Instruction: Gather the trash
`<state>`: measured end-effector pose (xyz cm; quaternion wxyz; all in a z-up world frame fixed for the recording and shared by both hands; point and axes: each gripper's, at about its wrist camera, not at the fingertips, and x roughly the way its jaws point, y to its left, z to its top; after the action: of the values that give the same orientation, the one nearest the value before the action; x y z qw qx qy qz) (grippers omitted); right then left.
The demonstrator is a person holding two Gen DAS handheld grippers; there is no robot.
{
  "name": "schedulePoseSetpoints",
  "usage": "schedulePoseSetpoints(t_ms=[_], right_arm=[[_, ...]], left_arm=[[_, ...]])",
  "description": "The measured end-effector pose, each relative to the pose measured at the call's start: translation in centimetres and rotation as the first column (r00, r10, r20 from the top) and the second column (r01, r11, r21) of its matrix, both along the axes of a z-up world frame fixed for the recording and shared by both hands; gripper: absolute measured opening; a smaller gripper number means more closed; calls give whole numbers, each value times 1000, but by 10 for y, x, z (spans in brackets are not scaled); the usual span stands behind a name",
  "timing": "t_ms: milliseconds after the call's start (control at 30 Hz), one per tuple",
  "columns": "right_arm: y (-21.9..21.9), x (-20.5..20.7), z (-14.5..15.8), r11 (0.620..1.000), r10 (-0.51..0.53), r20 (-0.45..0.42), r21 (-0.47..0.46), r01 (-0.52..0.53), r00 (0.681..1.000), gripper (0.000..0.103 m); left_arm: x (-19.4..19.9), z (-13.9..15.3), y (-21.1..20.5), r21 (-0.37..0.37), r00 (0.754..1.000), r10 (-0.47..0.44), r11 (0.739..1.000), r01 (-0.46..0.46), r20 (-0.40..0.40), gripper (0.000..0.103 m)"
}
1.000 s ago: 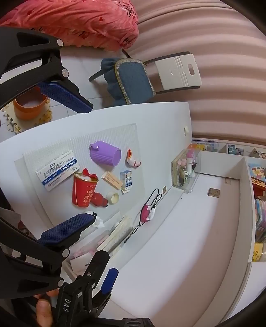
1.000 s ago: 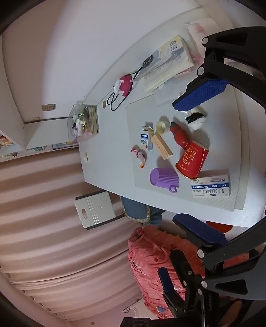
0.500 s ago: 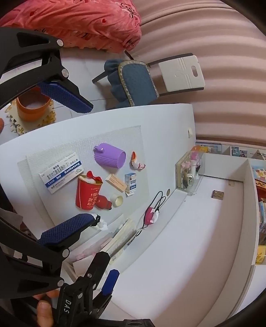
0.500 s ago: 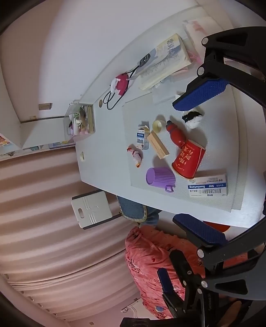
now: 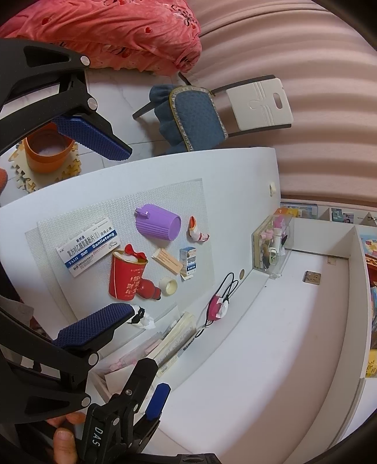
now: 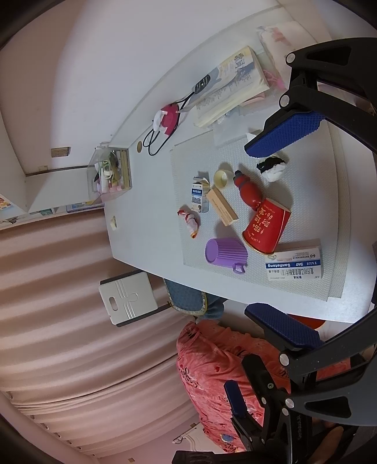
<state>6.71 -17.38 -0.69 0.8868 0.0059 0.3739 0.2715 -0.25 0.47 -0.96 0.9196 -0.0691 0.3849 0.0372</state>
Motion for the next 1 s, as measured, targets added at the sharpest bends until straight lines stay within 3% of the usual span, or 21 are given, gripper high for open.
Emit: schedulePoseSetpoints(t_ms=[1000], right_arm=[[4,2,-8,1000,3,-11,-4,-3,1000,98]], left_arm=[[2,-4,3,8,1000,4,1000,-4,-15,97]])
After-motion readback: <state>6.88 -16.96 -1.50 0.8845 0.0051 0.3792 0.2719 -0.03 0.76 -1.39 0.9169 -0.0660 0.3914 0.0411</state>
